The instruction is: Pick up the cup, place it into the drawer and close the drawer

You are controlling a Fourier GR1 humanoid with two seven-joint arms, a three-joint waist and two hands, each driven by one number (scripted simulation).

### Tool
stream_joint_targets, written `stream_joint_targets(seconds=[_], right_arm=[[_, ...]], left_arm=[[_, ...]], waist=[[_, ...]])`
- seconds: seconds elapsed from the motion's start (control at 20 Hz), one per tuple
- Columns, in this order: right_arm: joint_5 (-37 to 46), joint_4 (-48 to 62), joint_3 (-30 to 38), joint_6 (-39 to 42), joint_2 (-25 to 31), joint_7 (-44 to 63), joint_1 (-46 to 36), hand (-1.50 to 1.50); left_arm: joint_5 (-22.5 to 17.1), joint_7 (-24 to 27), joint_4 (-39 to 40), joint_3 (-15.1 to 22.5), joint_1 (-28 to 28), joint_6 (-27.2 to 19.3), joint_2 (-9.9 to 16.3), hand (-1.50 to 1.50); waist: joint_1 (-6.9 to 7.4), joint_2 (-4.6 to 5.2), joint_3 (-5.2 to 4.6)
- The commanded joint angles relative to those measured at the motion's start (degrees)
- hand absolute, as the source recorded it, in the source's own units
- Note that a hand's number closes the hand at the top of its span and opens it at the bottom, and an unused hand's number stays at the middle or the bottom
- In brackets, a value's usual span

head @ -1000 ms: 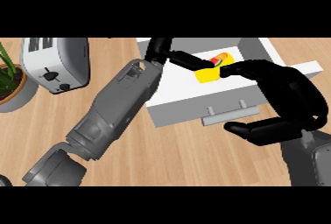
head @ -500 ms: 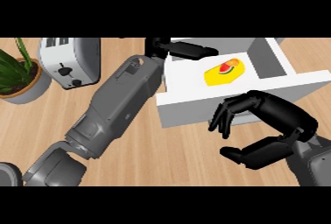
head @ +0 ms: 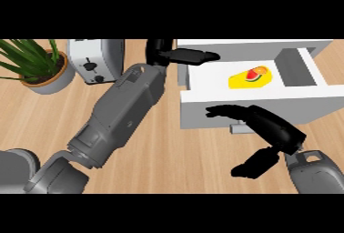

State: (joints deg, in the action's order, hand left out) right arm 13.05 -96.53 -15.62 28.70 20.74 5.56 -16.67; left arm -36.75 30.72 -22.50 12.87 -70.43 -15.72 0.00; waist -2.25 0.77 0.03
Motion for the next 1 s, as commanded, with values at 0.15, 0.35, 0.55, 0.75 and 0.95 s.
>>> stream_joint_targets(seconds=[0.15, 0.35, 0.55, 0.75, 0.95], right_arm=[[13.1, 21.2, -5.7, -6.0, -2.2, -9.1, -2.8, -1.5], [17.6, 36.9, -5.9, -9.8, -5.4, -12.8, -10.1, 1.5], [17.7, 50.6, -1.3, -13.6, -5.8, -20.4, -17.5, 1.5], [15.8, 57.9, 4.4, -17.7, -4.4, -26.5, -22.4, 1.5], [14.4, 63.8, 8.9, -19.1, -3.3, -26.9, -30.0, 1.5]], left_arm=[[-0.3, 1.9, -4.5, -0.3, 7.0, 4.3, 1.5, -1.5], [-0.4, 1.8, -7.3, -0.6, 9.5, 3.9, 1.6, -1.5], [-0.5, 1.2, -10.9, -0.4, 13.0, 5.6, 3.9, -1.5], [-1.0, 1.0, -12.7, -0.3, 15.4, 8.3, 5.0, -1.5], [-1.3, -1.3, -15.5, -0.2, 16.4, 9.7, 7.1, -1.5]], waist=[[4.72, -0.35, 0.05], [5.79, -0.27, 0.07], [6.84, -0.11, 0.13], [8.79, 0.62, 0.24], [10.38, 0.82, 0.28]])
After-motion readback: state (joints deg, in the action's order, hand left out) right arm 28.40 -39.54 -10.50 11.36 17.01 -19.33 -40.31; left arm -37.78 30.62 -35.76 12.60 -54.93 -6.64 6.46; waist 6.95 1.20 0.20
